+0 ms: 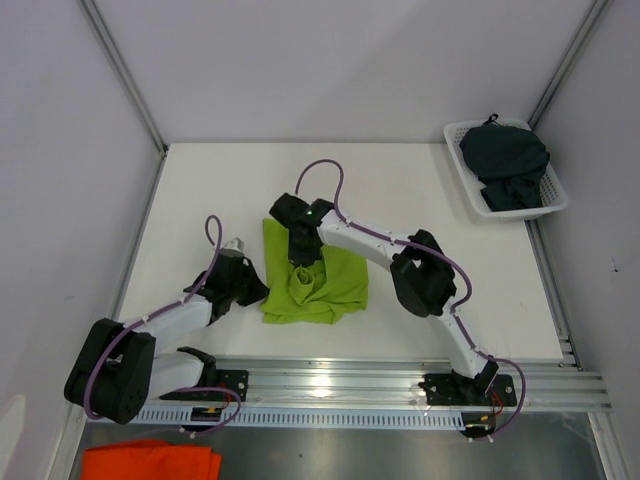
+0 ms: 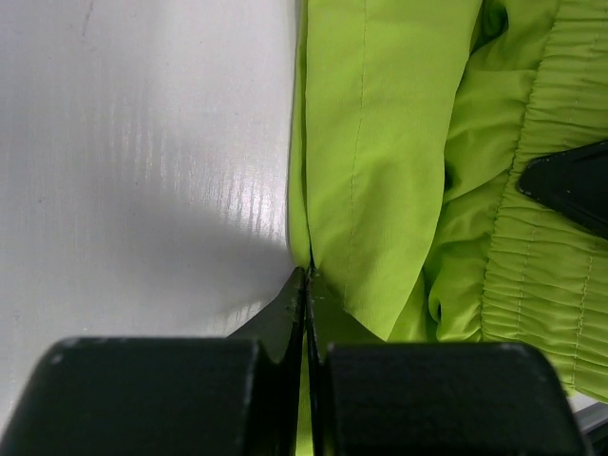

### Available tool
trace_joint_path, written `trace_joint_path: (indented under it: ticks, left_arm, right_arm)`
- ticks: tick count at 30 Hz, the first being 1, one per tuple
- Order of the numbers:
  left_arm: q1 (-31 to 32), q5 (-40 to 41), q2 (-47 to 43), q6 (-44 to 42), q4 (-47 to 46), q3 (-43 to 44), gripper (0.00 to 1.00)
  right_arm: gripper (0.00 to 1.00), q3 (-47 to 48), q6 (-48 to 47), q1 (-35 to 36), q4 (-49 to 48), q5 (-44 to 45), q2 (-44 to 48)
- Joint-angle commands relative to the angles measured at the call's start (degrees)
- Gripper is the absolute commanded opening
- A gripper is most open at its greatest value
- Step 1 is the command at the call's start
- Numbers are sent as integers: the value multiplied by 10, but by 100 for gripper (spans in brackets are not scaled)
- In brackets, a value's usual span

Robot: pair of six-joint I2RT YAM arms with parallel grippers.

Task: Fold and stack the shorts
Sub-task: Fold the shorts

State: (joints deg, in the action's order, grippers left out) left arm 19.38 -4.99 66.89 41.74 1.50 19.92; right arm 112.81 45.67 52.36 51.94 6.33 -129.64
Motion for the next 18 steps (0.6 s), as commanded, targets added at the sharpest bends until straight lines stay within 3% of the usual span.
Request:
trace_joint_path:
  ticks: [1, 7, 10, 11, 13, 18]
  left_arm:
    - [8, 12, 0, -14, 36, -10, 0]
    - [8, 16, 3, -14, 39, -8, 0]
    - [8, 17, 2, -14, 40, -6, 0]
    - [8, 17, 3, -14, 41, -6, 0]
    - [8, 17, 3, -14, 42, -5, 0]
    - [8, 21, -4, -13, 54, -3, 0]
  right_arm:
    - [7, 12, 7, 6, -30, -2, -4]
    - [26, -25, 0, 14, -104, -38, 56]
    - [43, -52, -4, 15, -148, -56, 83]
    - [53, -58, -8, 16, -168, -68, 89]
    - [60, -71, -9, 15, -191, -82, 102]
    - [60, -116, -6, 11, -244, -109, 143]
